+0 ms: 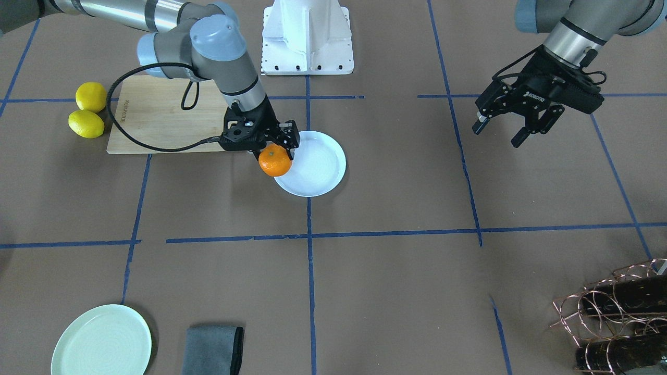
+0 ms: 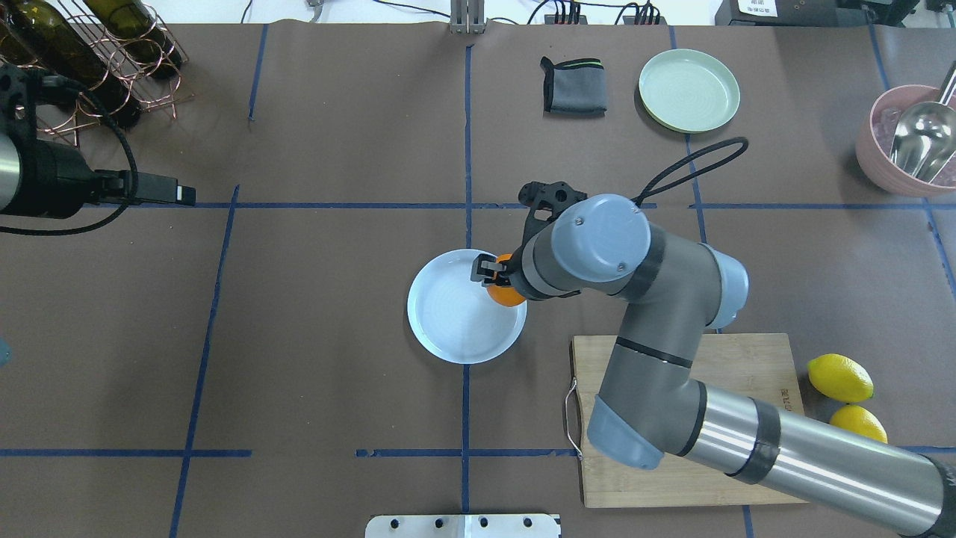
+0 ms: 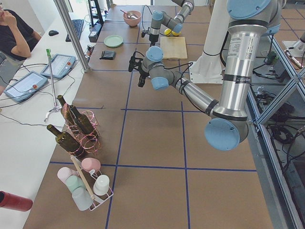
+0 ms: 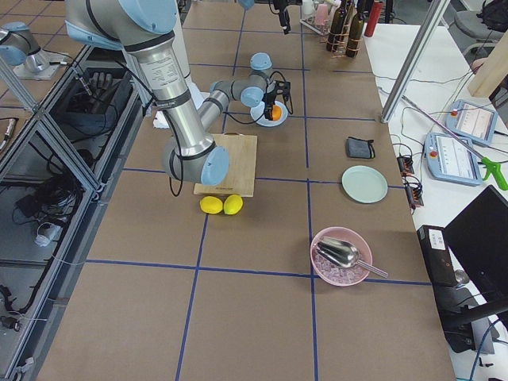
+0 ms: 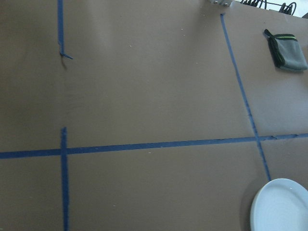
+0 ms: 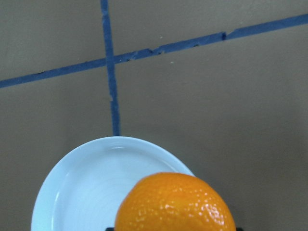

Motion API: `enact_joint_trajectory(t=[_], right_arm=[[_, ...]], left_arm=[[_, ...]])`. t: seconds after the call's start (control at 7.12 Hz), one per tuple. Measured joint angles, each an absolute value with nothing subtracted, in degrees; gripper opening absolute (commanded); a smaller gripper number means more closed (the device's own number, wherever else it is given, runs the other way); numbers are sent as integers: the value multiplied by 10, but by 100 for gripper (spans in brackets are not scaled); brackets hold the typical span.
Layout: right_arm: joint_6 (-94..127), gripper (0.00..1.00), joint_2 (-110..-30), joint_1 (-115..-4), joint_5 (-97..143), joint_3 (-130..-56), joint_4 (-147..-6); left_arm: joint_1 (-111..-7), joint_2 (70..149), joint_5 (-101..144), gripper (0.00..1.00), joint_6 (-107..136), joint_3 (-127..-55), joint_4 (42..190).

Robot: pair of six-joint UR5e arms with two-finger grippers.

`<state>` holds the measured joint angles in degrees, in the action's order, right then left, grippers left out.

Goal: Pick orange to plate
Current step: 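Carry the orange over the plate with the right gripper while left arm withdraws, then lower the orange onto the plate and open the right gripper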

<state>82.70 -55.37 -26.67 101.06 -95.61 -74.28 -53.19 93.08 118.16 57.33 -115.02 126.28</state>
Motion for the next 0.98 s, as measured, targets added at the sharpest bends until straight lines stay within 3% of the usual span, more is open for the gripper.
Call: enact_joint_trajectory(t=[0.56, 0.84, 0.98], right_arm=[[838, 4, -514, -230, 977, -906, -742], [838, 100, -503, -227, 970, -894, -742], [839, 100, -500, -226, 965, -892, -743]], left_arm=[[-537, 922, 1181, 99, 557, -1148, 1263], [-537, 922, 1181, 99, 556, -1149, 1263], [-537, 922, 1181, 99, 557, -1149, 1263]])
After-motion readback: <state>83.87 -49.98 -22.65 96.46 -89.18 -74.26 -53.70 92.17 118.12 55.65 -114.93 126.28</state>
